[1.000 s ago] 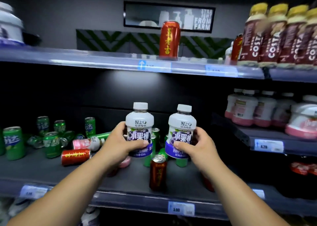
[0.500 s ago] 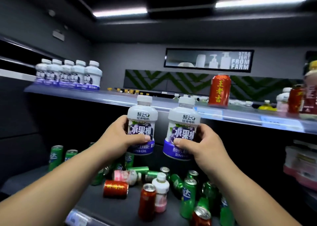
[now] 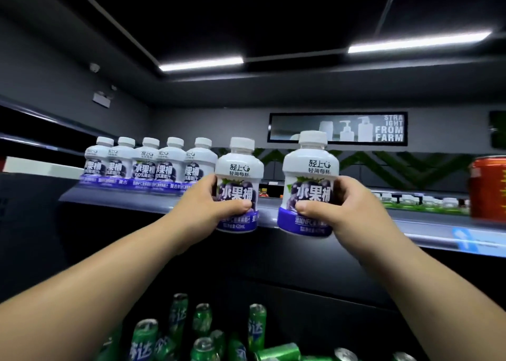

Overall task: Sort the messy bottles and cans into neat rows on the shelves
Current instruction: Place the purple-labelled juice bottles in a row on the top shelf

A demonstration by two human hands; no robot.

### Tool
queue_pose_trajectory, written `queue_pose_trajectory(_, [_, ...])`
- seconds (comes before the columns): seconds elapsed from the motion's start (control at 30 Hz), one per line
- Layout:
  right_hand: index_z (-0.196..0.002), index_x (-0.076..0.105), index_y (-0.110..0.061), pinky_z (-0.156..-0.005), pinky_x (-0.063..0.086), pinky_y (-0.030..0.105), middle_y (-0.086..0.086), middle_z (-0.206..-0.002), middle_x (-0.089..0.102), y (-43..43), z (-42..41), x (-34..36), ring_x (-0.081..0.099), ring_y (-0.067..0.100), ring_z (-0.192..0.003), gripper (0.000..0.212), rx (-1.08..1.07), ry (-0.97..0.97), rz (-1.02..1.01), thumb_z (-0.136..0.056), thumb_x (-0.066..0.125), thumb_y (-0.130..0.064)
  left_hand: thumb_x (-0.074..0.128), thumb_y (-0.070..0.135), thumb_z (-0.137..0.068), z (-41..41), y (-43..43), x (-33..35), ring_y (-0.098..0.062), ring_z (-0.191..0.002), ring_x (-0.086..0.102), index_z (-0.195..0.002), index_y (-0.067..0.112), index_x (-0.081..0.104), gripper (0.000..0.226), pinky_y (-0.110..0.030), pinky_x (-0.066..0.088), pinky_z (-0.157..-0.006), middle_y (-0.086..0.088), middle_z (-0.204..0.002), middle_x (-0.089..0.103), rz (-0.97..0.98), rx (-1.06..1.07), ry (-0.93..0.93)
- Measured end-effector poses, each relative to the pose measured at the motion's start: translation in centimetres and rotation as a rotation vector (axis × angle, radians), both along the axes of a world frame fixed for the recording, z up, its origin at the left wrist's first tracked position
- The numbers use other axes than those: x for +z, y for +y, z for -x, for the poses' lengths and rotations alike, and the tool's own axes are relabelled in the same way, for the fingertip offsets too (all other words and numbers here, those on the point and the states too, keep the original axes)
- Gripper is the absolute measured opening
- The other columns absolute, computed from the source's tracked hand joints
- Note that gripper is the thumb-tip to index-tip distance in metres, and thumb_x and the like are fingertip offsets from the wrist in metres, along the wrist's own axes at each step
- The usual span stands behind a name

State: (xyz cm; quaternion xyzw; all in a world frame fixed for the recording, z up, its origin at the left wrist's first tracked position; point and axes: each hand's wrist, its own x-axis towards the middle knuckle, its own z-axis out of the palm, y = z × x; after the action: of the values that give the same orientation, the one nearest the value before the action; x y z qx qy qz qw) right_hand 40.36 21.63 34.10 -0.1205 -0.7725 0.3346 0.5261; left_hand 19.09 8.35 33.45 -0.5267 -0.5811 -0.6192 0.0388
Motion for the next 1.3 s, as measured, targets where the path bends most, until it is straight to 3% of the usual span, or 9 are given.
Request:
queue_pose_trajectory(0.23, [-0.103, 0.067, -0.023, -0.080, 0.060, 0.033, -0.008, -0.095, 0.076, 0.5, 7.5, 4.4, 0.073, 0.008, -0.086, 0.044, -0.148, 0.070, -0.048, -0.066, 0.090, -0.027, 0.089, 0.041, -0.058, 6.9, 3.8, 5.3, -0.012, -0.096, 0.072, -0.112, 0.023, 0.059, 0.064, -0.042, 0.056, -0.093, 0.005, -0.104, 0.074, -0.045, -0.040, 0.025])
queue_pose_trajectory(0.4, [-0.105, 0.063, -0.025, -0.087, 0.059, 0.045, -0.007, -0.101, 0.072, 3.4, 10.9, 6.4, 0.071, 0.015, -0.091, 0.064, -0.330, 0.065, -0.034, -0.051, 0.085, -0.050, 0.087, 0.037, -0.069, 8.0, 8.1, 6.6, -0.014, -0.100, 0.066, -0.113, 0.020, 0.055, 0.058, -0.039, 0.053, -0.095, 0.005, -0.110, 0.068, -0.005, 0.018, 0.114])
queue_pose_trajectory(0.5, [-0.107, 0.061, -0.026, -0.088, 0.057, 0.046, -0.008, -0.103, 0.070, 5.0, 12.0, 5.8, 0.069, 0.016, -0.092, 0.071, -0.424, -0.010, -0.026, -0.046, 0.078, -0.059, 0.078, 0.053, -0.063, 8.3, 9.3, 5.5, -0.018, -0.105, 0.063, -0.118, 0.029, 0.048, 0.067, -0.040, 0.051, -0.096, 0.007, -0.114, 0.066, 0.023, 0.119, 0.190])
queue_pose_trajectory(0.57, [-0.107, 0.062, -0.027, -0.088, 0.057, 0.045, -0.009, -0.103, 0.071, 5.5, 12.2, 5.6, 0.069, 0.015, -0.092, 0.070, -0.446, -0.048, -0.022, -0.047, 0.080, -0.059, 0.072, 0.059, -0.060, 8.5, 9.2, 5.3, -0.020, -0.111, 0.061, -0.130, 0.033, 0.039, 0.081, -0.044, 0.049, -0.098, 0.006, -0.122, 0.064, 0.023, 0.134, 0.217])
queue_pose_trajectory(0.67, [-0.106, 0.063, -0.025, -0.089, 0.057, 0.045, -0.009, -0.100, 0.072, 5.7, 12.0, 5.6, 0.069, 0.011, -0.090, 0.056, -0.418, -0.113, -0.035, -0.060, 0.087, -0.048, 0.073, 0.042, -0.077, 8.7, 9.1, 5.2, -0.025, -0.123, 0.052, -0.146, 0.026, 0.023, 0.086, -0.042, 0.043, -0.104, -0.003, -0.137, 0.053, 0.025, 0.164, 0.239])
queue_pose_trajectory(0.8, [-0.097, 0.064, -0.027, -0.087, 0.056, 0.046, -0.010, -0.093, 0.073, 5.1, 11.9, 5.0, 0.070, 0.012, -0.088, 0.064, -0.437, -0.208, -0.077, -0.045, 0.078, -0.062, 0.065, 0.040, -0.083, 8.1, 9.0, 4.5, -0.030, -0.135, 0.041, -0.153, 0.027, 0.008, 0.091, -0.040, 0.037, -0.107, -0.008, -0.153, 0.035, 0.012, 0.287, 0.322])
queue_pose_trajectory(0.9, [-0.098, 0.063, -0.027, -0.082, 0.058, 0.049, -0.009, -0.094, 0.072, 5.1, 11.8, 4.9, 0.070, 0.016, -0.087, 0.071, -0.465, -0.225, -0.064, -0.042, 0.075, -0.069, 0.069, 0.047, -0.080, 7.6, 9.2, 4.1, -0.031, -0.136, 0.037, -0.154, 0.030, 0.001, 0.102, -0.041, 0.035, -0.107, -0.009, -0.152, 0.028, 0.003, 0.342, 0.330])
queue_pose_trajectory(1.1, [-0.096, 0.059, -0.028, -0.077, 0.059, 0.051, -0.008, -0.093, 0.070, 5.1, 12.0, 4.7, 0.068, 0.020, -0.085, 0.070, -0.498, -0.244, -0.067, -0.045, 0.072, -0.075, 0.069, 0.041, -0.083, 7.3, 9.4, 3.5, -0.033, -0.131, 0.042, -0.154, 0.028, 0.004, 0.097, -0.039, 0.039, -0.101, -0.007, -0.152, 0.020, -0.067, 0.429, 0.419])
queue_pose_trajectory(1.3, [-0.098, 0.061, -0.032, -0.080, 0.059, 0.048, -0.013, -0.096, 0.069, 5.2, 11.9, 4.7, 0.068, 0.014, -0.089, 0.068, -0.465, -0.286, -0.113, -0.048, 0.070, -0.075, 0.069, 0.039, -0.080, 7.3, 9.5, 3.1, -0.035, -0.126, 0.042, -0.151, 0.023, 0.018, 0.089, -0.042, 0.037, -0.103, -0.009, -0.145, 0.030, -0.149, 0.544, 0.449])
